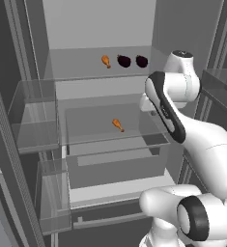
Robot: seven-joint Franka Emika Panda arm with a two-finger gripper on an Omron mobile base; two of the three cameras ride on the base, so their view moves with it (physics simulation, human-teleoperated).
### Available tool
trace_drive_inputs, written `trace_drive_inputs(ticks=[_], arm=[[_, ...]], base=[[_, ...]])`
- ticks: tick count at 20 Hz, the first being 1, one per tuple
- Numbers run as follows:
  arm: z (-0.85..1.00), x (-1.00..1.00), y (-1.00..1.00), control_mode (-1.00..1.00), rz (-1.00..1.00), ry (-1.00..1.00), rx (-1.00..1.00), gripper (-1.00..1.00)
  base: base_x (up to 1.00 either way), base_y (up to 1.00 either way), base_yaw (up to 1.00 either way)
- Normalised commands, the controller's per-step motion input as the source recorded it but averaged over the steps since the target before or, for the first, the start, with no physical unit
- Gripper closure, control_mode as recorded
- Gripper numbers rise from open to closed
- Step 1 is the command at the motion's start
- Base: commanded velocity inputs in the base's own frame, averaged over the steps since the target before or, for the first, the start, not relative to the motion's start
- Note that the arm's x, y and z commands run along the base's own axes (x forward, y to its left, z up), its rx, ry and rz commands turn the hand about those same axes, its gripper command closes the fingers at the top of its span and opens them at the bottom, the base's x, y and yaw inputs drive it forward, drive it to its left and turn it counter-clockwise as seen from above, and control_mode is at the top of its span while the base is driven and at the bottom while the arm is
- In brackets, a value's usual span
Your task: Place one eggplant and one chicken drumstick in each tupperware on the nearby counter, to pack two identical lunches.
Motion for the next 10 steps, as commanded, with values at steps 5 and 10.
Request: trace_drive_inputs(ticks=[5, 10], arm=[[-0.26, -0.15, 0.3, -1.0, 0.09, 0.12, 0.0, -1.0], [-0.79, 0.44, 0.82, -1.0, 0.09, 0.17, 0.0, -1.0]], base=[[0.0, 0.0, 0.0], [0.0, 0.0, 0.0]])
